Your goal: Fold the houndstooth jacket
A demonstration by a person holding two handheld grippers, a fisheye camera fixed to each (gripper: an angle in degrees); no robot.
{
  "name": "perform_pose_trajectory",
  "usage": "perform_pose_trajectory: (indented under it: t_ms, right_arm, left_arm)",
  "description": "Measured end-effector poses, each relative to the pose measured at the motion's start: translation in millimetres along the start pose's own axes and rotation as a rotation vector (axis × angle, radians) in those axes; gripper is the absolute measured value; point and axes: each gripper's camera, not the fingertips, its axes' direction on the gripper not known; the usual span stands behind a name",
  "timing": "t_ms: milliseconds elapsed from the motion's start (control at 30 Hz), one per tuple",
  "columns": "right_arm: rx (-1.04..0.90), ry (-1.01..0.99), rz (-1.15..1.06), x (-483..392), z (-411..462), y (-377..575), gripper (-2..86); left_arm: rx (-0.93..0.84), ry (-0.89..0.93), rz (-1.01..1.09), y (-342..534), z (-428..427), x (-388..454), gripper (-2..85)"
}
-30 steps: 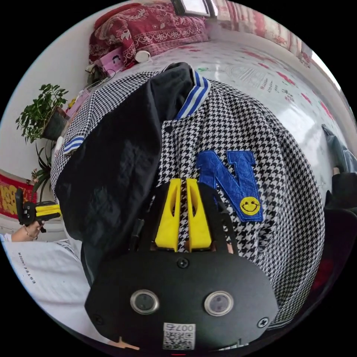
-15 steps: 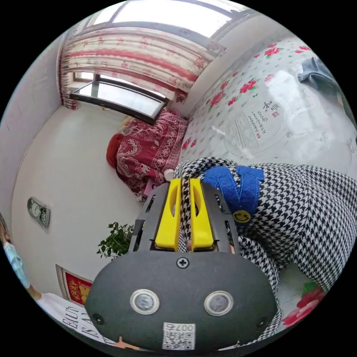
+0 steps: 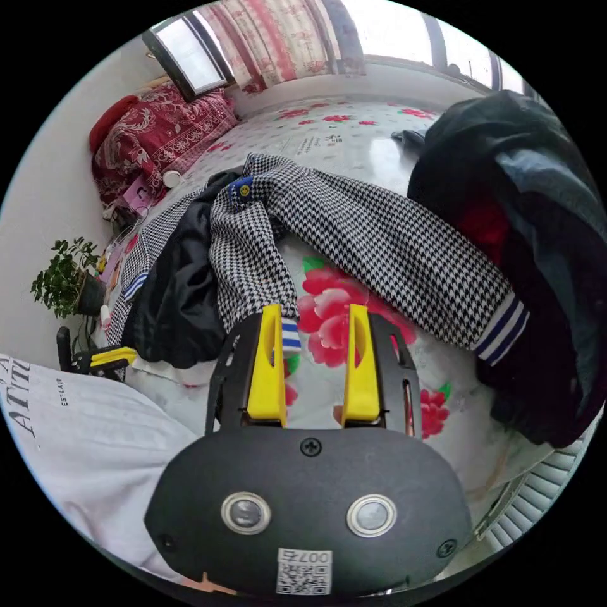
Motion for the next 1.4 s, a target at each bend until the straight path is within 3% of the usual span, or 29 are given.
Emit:
perform_pose_trajectory:
  t_ms: [200,333,433,567,700,833,1000,1100,1233,1400]
  right_arm:
    - [-0.070,-0.019,-0.169,-40.6,61.0,15.9,12.1]
    - [-0.213,0.076,-0.149,-65.1,113.8,0.1,8.6]
    - [-0.213,0.113,-0.183,-78.4,98.3,-1.5,5.2]
    - [-0.099,0.158,-0.280,-82.1,-5.7,49.5,2.2]
    - [-0.430,0.076,-0.278,-61.4,-30.9,111.5,0.8]
    - [-0.409,0.067,-0.191,-52.7,-37.0,128.9,0.7]
    - [-0.030,0.018,-0.278,-83.9,-81.0,75.5,3.2]
    - [0.055,0.053,-0.396,-110.7,-65.7,24.1,5.1]
    - [-0.025,0.024,-0.505,-141.6,-12.5,-45.1,7.0]
    - [-0.301,0.105,-0.554,-159.3,82.1,-114.2,7.9]
  left_arm:
    - [-0.188,-0.114,0.164,-8.4,59.9,25.3,5.5]
    - [-0.186,-0.132,0.184,-7.6,62.6,27.0,1.4]
    - [-0.256,-0.090,0.195,-8.2,63.6,30.9,-0.5]
    - [-0.264,0.035,0.330,0.7,41.6,59.2,-0.9]
    - [-0.288,-0.004,0.367,16.4,33.5,79.8,-1.0]
    - [-0.327,0.014,0.249,28.3,48.3,61.5,-1.0]
    - [-0.221,0.097,0.156,40.7,23.3,37.0,-0.9]
    - [-0.158,0.111,0.161,44.5,10.1,31.3,-0.9]
    - [-0.109,0.139,0.176,44.7,-2.0,28.6,-0.5]
    - [-0.069,0.203,0.195,42.8,-7.8,18.0,2.1]
